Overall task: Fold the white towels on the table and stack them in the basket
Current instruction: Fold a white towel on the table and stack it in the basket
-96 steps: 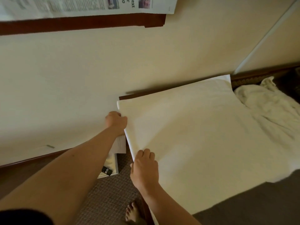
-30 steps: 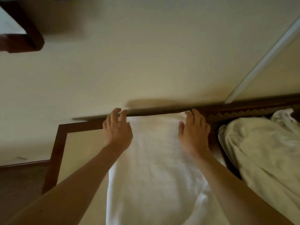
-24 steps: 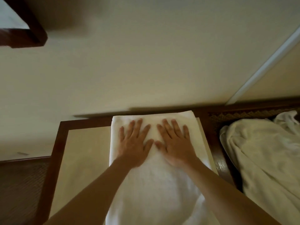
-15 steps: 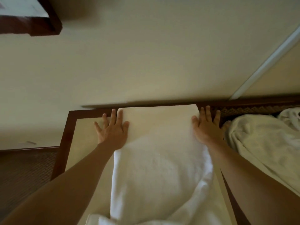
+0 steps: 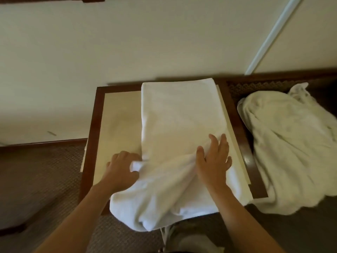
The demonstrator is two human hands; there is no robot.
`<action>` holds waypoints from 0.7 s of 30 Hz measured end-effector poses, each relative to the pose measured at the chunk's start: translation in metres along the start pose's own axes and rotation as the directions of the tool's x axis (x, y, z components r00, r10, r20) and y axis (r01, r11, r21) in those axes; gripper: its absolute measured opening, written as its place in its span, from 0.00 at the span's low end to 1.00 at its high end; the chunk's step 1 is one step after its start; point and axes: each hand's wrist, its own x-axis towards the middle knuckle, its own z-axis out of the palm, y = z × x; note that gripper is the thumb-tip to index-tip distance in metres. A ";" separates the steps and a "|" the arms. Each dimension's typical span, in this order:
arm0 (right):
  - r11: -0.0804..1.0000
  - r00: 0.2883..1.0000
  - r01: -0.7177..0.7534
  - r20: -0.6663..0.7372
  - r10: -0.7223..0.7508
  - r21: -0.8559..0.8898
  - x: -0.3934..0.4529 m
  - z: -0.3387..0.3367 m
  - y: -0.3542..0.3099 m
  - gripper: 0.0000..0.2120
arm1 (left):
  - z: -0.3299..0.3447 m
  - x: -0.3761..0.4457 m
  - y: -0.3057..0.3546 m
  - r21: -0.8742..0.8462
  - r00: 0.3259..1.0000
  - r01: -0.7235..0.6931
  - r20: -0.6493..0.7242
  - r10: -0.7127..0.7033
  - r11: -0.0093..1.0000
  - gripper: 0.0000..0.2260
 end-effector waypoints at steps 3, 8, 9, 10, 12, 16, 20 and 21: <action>0.998 0.998 -0.017 0.065 0.013 0.063 -0.052 -0.001 -0.001 0.24 | 0.007 -0.021 -0.005 0.067 0.999 0.021 0.041 -0.024 0.998 0.15; 0.963 0.992 -0.043 0.122 0.010 0.266 -0.114 -0.024 -0.003 0.20 | 0.007 -0.098 0.027 -0.142 0.982 -0.052 -0.185 0.025 0.988 0.08; 0.932 0.989 -0.066 0.149 0.013 0.357 -0.121 -0.032 -0.005 0.17 | 0.006 -0.119 0.041 -0.169 0.974 -0.098 -0.219 0.059 0.981 0.07; 0.897 0.982 -0.103 0.189 0.022 0.430 -0.129 -0.043 -0.008 0.16 | 0.007 -0.142 0.056 -0.168 0.963 -0.159 -0.243 0.115 0.973 0.07; 0.819 0.943 -0.242 0.324 0.072 0.521 -0.138 -0.065 -0.015 0.23 | 0.013 -0.181 0.088 -0.121 0.931 -0.292 -0.263 0.253 0.949 0.07; 0.793 0.842 -0.375 0.533 0.076 0.480 -0.158 -0.102 0.003 0.24 | 0.054 -0.238 0.150 -0.174 0.833 -0.544 -0.231 0.503 0.821 0.05; 0.738 0.939 -0.319 0.304 0.161 0.594 -0.168 -0.118 0.067 0.08 | 0.090 -0.254 0.163 -0.409 0.832 -0.511 -0.016 0.554 0.756 0.07; 0.699 0.929 -0.365 0.287 0.232 0.616 -0.167 -0.117 0.085 0.06 | 0.095 -0.251 0.156 -0.494 0.847 -0.436 0.058 0.529 0.752 0.07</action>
